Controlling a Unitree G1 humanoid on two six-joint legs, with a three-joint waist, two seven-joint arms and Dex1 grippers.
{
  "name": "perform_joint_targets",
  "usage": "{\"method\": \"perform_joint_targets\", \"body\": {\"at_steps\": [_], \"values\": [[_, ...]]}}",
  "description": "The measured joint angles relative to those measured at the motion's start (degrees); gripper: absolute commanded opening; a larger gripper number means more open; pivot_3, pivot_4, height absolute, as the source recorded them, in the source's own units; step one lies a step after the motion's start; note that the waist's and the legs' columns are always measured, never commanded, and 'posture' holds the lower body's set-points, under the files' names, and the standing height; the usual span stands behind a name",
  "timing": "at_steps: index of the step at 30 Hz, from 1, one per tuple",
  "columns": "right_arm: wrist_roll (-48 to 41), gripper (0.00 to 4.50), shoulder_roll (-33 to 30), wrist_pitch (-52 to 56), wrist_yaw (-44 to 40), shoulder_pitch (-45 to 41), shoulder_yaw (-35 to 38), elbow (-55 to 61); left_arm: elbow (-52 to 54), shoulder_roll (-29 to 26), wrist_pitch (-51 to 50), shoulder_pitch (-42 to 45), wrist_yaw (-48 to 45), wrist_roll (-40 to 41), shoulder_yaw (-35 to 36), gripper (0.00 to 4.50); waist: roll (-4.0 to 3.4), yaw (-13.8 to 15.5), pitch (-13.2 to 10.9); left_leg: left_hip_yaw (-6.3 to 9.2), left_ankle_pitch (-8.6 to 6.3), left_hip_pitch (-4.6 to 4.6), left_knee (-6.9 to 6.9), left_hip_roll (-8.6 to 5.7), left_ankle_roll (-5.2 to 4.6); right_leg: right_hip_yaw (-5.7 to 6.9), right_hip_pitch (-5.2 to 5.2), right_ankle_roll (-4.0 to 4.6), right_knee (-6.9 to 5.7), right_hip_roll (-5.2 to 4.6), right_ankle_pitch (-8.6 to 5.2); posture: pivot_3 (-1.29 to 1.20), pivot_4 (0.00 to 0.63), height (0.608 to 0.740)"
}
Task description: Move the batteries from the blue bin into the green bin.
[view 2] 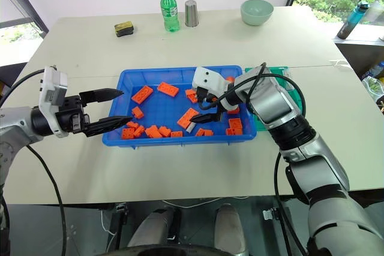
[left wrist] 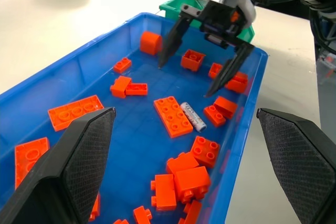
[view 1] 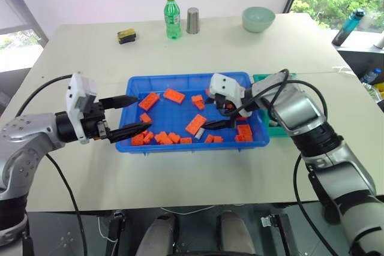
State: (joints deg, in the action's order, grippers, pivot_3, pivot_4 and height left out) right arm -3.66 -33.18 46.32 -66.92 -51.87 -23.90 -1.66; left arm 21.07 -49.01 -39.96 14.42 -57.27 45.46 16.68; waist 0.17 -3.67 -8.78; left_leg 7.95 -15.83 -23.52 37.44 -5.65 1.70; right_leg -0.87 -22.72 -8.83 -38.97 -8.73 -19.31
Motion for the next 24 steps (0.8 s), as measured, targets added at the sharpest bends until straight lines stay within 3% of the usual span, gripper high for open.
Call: {"method": "perform_joint_targets", "body": {"at_steps": [7, 16, 19, 24], "values": [[-2.99, 4.46, -1.92, 12.28, 0.04, 0.15, -0.57, 3.39, -2.59, 0.73, 1.06, 3.57, -0.45, -0.83, -2.96, 4.50, 0.00, -0.17, 0.00, -0.02, 0.00, 0.00, -0.02, 0.00, 0.00, 0.00, -0.02, 0.00, -0.01, 0.00, 0.00, 0.00, 0.150, 0.727], [0.24, 4.46, -1.18, -18.96, -1.52, 3.39, -2.60, -6.62, -4.77, 1.16, 2.84, 5.58, -1.34, -1.93, -4.65, 4.50, 0.00, -0.36, 0.00, -0.06, 0.00, 0.01, -0.04, 0.01, 0.00, 0.01, -0.04, 0.00, -0.01, 0.01, 0.00, 0.00, 0.150, 0.727], [2.43, 4.46, 2.10, -32.67, -2.30, 0.64, -2.65, -16.11, -4.93, 1.10, 2.87, 5.48, -1.38, -2.03, -4.55, 4.50, 0.00, -0.47, 0.00, -0.08, 0.00, 0.01, -0.04, 0.02, 0.01, 0.01, -0.06, 0.00, -0.01, 0.03, 0.00, 0.00, 0.150, 0.727], [5.55, 4.46, 5.56, -46.41, -3.67, -5.25, -2.71, -28.52, -4.90, 0.58, 2.83, 5.33, -1.24, -1.99, -3.97, 4.50, 0.00, -0.39, 0.00, -0.03, 0.00, 0.01, -0.02, 0.02, 0.01, 0.04, -0.02, 0.00, 0.00, 0.03, 0.00, 0.00, 0.150, 0.727]]}}
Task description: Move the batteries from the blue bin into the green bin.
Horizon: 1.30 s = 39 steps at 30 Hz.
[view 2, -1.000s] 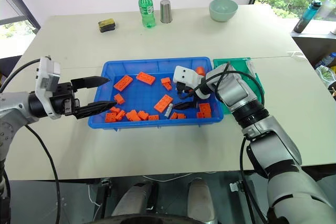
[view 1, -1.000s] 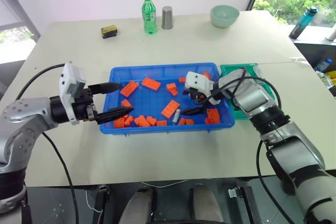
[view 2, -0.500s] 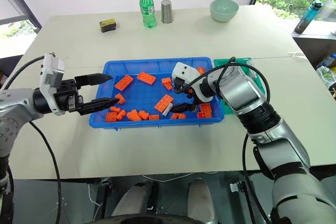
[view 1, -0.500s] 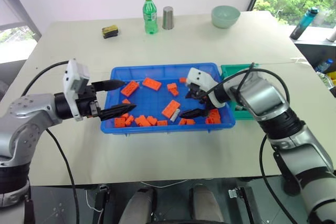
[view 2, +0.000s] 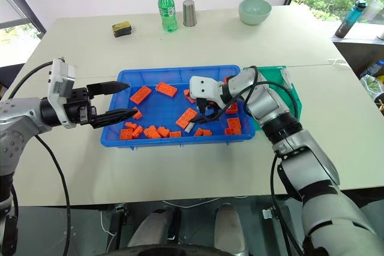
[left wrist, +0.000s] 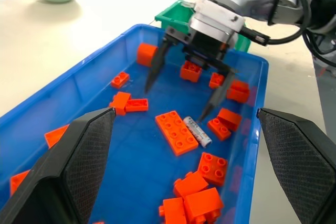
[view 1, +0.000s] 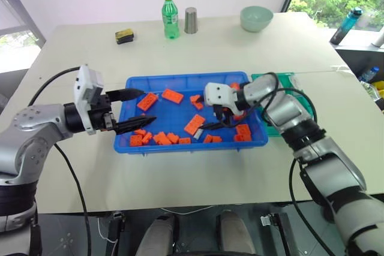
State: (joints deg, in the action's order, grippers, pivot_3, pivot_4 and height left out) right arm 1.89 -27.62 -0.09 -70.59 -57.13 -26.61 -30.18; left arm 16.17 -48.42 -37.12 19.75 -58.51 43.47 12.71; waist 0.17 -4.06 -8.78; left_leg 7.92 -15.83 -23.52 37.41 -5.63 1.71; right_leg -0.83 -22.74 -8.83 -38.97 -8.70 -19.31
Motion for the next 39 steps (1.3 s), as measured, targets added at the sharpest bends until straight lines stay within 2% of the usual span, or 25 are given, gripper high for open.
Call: {"method": "perform_joint_targets", "body": {"at_steps": [3, 7, 13, 19, 26, 35, 36, 37, 39], "values": [[2.71, 4.46, 0.78, -9.79, -0.46, -1.35, -0.35, -7.26, 0.46, -0.16, -0.02, -0.83, 0.21, 0.04, 0.57, 4.50, 0.00, 0.06, 0.00, 0.02, 0.00, 0.00, 0.01, -0.02, 0.00, 0.01, 0.02, 0.00, 0.00, -0.01, 0.00, 0.00, 0.150, 0.727], [2.98, 4.46, 0.76, -17.43, -4.23, -2.18, 0.25, -11.95, 1.53, -0.52, -0.16, -2.11, 0.91, 0.43, 1.86, 4.50, 0.00, -0.14, 0.00, 0.03, 0.00, 0.00, 0.00, 0.01, 0.01, 0.01, 0.00, 0.00, 0.01, 0.03, 0.00, 0.00, 0.150, 0.727], [1.72, 4.46, 1.48, -20.30, -10.09, -3.74, 1.25, -15.65, 2.17, -1.13, -0.22, -3.88, 1.33, 0.94, 3.36, 4.50, -0.01, -0.24, 0.00, 0.02, 0.01, 0.01, -0.03, 0.02, 0.02, 0.01, -0.01, 0.00, 0.01, 0.04, 0.00, 0.00, 0.150, 0.727], [2.42, 4.46, 2.45, -24.89, -11.93, -7.64, 2.43, -20.21, 3.12, -1.12, -0.26, -4.06, 2.09, 1.00, 3.87, 4.50, -0.01, 0.01, 0.00, 0.06, 0.01, 0.01, -0.01, 0.01, 0.02, 0.02, 0.04, 0.00, 0.03, 0.02, 0.00, 0.00, 0.150, 0.727], [7.13, 4.46, 2.78, -33.24, -11.77, -7.49, 0.95, -27.44, 3.14, -1.12, -0.39, -4.16, 2.36, 1.03, 3.86, 4.50, -0.01, -0.24, 0.00, 0.05, 0.01, 0.01, -0.03, 0.00, 0.02, 0.02, 0.01, 0.00, 0.03, 0.04, 0.00, 0.00, 0.150, 0.727], [9.27, 4.46, 3.69, -38.36, -10.79, -8.68, 1.23, -31.51, 3.14, -1.12, -0.86, -4.11, 2.33, 1.03, 3.87, 4.50, -0.01, -0.56, 0.00, 0.06, 0.02, 0.06, -0.04, 0.03, 0.03, 0.02, 0.06, 0.00, 0.02, 0.06, 0.00, 0.00, 0.150, 0.727], [9.37, 3.96, 3.77, -39.25, -10.88, -8.66, 1.19, -31.54, 3.14, -1.12, -0.86, -4.12, 2.34, 1.03, 3.87, 4.50, -0.01, -0.57, 0.00, 0.06, 0.02, 0.07, -0.04, 0.03, 0.03, 0.02, 0.06, 0.00, 0.02, 0.06, 0.00, 0.00, 0.150, 0.727], [9.69, 3.74, 3.89, -40.23, -11.08, -8.62, 1.10, -31.54, 3.14, -1.12, -0.87, -4.11, 2.36, 1.03, 3.87, 4.50, -0.01, -0.60, 0.00, 0.06, 0.02, 0.08, -0.04, 0.03, 0.03, 0.02, 0.06, 0.00, 0.02, 0.06, 0.00, 0.00, 0.150, 0.727], [10.08, 2.78, 4.00, -42.21, -11.63, -8.23, 0.91, -31.53, 3.22, -1.12, -0.88, -4.11, 2.40, 1.03, 3.87, 4.50, -0.01, -0.65, 0.00, 0.06, 0.02, 0.08, -0.05, 0.03, 0.03, 0.02, 0.06, 0.00, 0.02, 0.06, 0.00, 0.00, 0.150, 0.727]]}}
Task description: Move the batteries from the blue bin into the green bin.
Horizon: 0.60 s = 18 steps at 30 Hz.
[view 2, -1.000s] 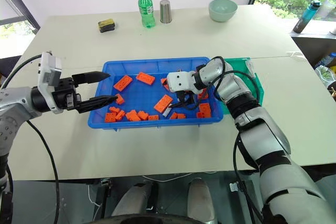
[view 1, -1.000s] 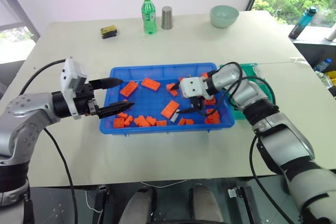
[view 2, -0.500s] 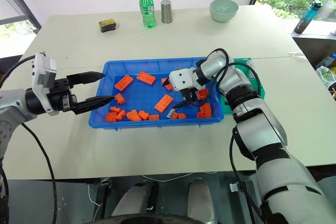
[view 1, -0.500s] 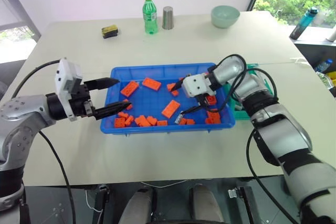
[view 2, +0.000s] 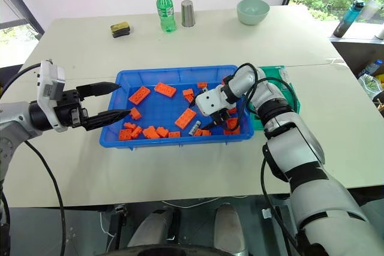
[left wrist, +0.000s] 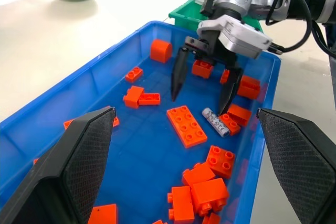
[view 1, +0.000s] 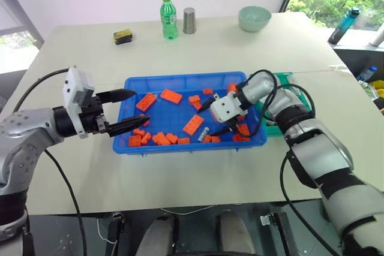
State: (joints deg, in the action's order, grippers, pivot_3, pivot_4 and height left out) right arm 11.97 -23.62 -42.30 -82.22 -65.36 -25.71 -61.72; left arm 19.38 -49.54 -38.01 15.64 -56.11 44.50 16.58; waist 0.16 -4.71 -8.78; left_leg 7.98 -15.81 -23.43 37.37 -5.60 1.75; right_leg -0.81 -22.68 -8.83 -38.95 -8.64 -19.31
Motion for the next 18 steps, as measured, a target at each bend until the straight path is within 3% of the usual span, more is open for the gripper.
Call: {"method": "perform_joint_targets", "body": {"at_steps": [1, 12, 15, 17, 18], "values": [[0.09, 2.27, 0.00, -0.61, -0.30, 0.35, 0.02, 0.02, 0.01, 0.00, 0.00, 0.00, 0.00, 0.00, 0.00, 4.50, 0.00, 0.00, 0.00, 0.00, 0.00, 0.01, 0.00, 0.00, 0.00, 0.00, 0.01, 0.00, 0.00, 0.00, 0.00, 0.00, 0.150, 0.727], [-0.96, 2.27, -0.02, -1.32, -1.65, 2.64, 1.17, 2.07, 0.04, 0.00, 0.00, -0.04, -0.03, 0.00, 0.05, 4.50, 0.00, 0.03, 0.00, 0.01, 0.00, 0.06, 0.00, 0.00, 0.00, 0.01, 0.09, 0.00, 0.00, 0.00, 0.00, 0.00, 0.150, 0.727], [-0.99, 1.41, -0.13, -1.42, -2.79, 3.32, 1.14, 2.93, 0.04, 0.00, 0.00, 0.04, -0.04, -0.02, 0.04, 4.50, 0.00, 0.11, 0.00, 0.02, 0.00, 0.06, 0.01, 0.00, 0.00, 0.01, 0.09, 0.00, 0.00, 0.00, 0.00, 0.00, 0.150, 0.727], [-1.03, 0.34, -0.12, -1.55, -3.85, 3.83, 1.08, 3.31, 0.03, 0.00, 0.02, 0.44, -0.07, -0.03, 0.01, 4.50, 0.01, 0.08, 0.00, 0.02, 0.00, 0.08, 0.01, 0.00, 0.00, 0.01, 0.11, 0.00, 0.00, 0.01, 0.00, 0.00, 0.150, 0.727], [-1.13, 0.04, -0.11, -1.53, -3.98, 4.10, 1.14, 3.89, 0.03, 0.00, 0.03, 0.57, -0.08, -0.03, 0.00, 4.50, 0.00, 0.07, 0.01, 0.02, 0.00, 0.09, 0.01, 0.00, 0.00, 0.01, 0.12, 0.00, 0.00, 0.01, 0.00, 0.00, 0.150, 0.727]]}}
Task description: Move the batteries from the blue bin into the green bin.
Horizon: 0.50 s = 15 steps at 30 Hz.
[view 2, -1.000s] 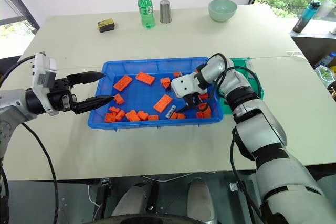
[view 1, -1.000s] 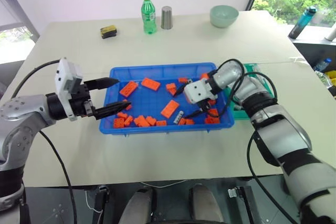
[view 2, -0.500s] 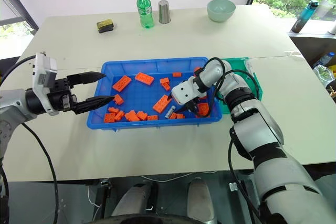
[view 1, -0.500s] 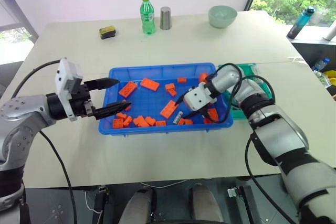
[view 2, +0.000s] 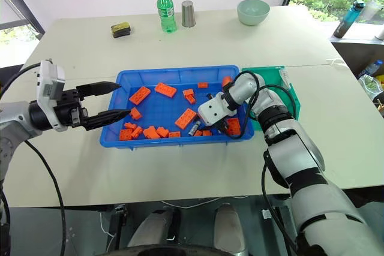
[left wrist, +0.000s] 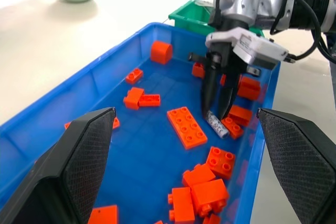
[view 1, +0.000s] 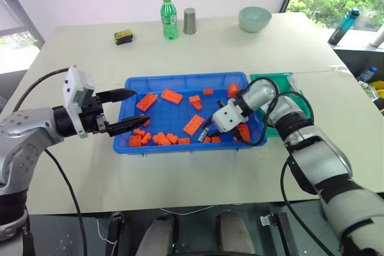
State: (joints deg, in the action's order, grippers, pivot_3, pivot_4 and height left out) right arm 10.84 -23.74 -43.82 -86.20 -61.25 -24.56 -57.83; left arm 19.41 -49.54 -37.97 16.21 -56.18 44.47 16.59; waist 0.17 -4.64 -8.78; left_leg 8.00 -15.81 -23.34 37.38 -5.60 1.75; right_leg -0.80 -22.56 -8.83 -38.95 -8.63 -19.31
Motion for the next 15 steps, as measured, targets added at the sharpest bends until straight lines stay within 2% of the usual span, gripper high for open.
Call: {"method": "perform_joint_targets", "body": {"at_steps": [6, 9, 12, 15], "values": [[-0.56, 0.02, -0.49, 4.02, 1.02, 1.87, 0.85, 3.80, -0.51, 0.14, 0.05, 0.99, -0.34, -0.07, -0.57, 4.50, 0.00, 0.12, 0.00, 0.01, 0.00, 0.01, 0.01, 0.01, 0.00, 0.00, 0.01, 0.00, 0.00, 0.01, 0.00, 0.00, 0.150, 0.727], [-0.73, 0.02, -2.65, 10.40, 4.62, 4.75, 2.55, 9.41, -0.97, 0.37, 0.13, 2.17, -0.84, -0.09, -1.79, 4.50, 0.00, 0.64, 0.00, 0.00, 0.00, -0.01, 0.03, -0.03, 0.00, 0.00, 0.00, 0.00, 0.00, -0.02, 0.00, 0.00, 0.150, 0.727], [-3.12, 0.02, -4.96, 26.51, 9.18, 9.35, 7.31, 20.58, -1.82, 1.14, 0.24, 2.54, -1.28, -0.21, -2.69, 4.50, 0.00, 0.76, -0.01, 0.00, 0.00, -0.09, 0.05, -0.05, 0.00, -0.01, -0.06, 0.00, -0.02, -0.05, 0.00, 0.00, 0.150, 0.727], [-8.66, 0.02, -7.27, 51.22, 16.15, 13.36, 16.21, 37.96, -3.72, 1.66, 1.02, 3.11, -1.99, -0.69, -4.28, 4.50, -0.01, 0.79, -0.01, 0.00, 0.00, -0.12, 0.04, -0.05, 0.00, -0.01, -0.10, 0.00, -0.03, -0.05, 0.00, 0.00, 0.150, 0.727]]}}
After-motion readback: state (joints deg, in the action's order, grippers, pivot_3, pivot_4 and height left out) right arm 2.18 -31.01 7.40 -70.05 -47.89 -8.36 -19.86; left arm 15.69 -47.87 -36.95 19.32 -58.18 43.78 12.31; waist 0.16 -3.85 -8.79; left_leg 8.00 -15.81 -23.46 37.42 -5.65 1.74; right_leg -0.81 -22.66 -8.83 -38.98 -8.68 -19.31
